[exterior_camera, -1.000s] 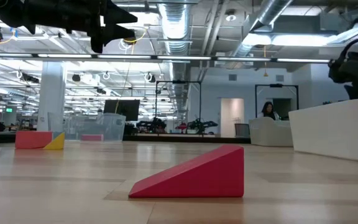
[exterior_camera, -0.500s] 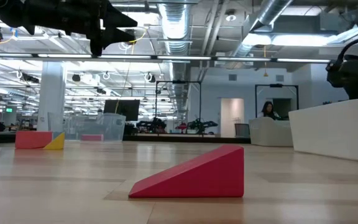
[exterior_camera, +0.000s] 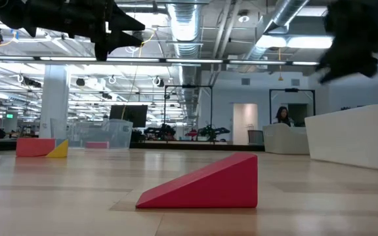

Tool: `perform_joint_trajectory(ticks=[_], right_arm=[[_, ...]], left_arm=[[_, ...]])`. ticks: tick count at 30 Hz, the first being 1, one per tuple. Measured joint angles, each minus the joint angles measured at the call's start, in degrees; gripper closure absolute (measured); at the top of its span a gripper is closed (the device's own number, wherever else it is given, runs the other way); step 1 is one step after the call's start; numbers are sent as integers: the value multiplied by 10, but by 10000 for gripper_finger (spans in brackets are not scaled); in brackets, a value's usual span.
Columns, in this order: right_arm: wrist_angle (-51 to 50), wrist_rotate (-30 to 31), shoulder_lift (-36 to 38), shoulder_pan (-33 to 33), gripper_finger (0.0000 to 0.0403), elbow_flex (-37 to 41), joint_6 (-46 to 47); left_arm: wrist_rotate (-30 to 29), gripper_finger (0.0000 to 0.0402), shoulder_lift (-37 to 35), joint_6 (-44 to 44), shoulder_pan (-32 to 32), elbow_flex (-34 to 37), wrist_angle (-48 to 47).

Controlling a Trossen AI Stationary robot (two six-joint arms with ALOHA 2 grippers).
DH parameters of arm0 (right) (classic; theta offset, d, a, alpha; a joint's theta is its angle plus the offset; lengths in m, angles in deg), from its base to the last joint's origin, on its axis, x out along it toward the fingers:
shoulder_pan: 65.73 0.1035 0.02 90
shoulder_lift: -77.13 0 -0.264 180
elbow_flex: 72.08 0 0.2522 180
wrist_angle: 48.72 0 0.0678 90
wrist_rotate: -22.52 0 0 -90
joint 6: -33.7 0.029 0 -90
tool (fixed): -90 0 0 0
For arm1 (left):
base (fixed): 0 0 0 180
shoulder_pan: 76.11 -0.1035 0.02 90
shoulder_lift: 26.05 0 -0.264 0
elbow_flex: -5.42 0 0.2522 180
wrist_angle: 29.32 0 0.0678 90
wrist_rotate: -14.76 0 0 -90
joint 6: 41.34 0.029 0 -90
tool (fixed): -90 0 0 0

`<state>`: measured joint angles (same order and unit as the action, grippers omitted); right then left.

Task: Sort & place blocks by color
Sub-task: Put the right yellow block into the white bin

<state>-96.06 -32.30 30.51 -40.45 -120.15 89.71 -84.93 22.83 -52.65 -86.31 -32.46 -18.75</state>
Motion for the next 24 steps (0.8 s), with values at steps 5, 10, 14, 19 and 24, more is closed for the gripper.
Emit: perform_joint_trajectory(ticks=[5, 10, 14, 19, 24], right_arm=[[174, 9, -27, 0, 179, 0, -137], [300, 10, -78, -1, 180, 0, -184], [464, 39, -153, 26, 180, 0, -297], [651, 55, -272, 40, 180, 0, -402], [691, 52, -361, 35, 180, 0, -400]], left_arm=[[0, 159, 0, 1, 0, 0, 0], [26, 159, 0, 19, 0, 0, 0], [43, 159, 0, 32, 0, 0, 3], [38, 159, 0, 33, 0, 0, 5], [100, 159, 0, 40, 2, 0, 22]])
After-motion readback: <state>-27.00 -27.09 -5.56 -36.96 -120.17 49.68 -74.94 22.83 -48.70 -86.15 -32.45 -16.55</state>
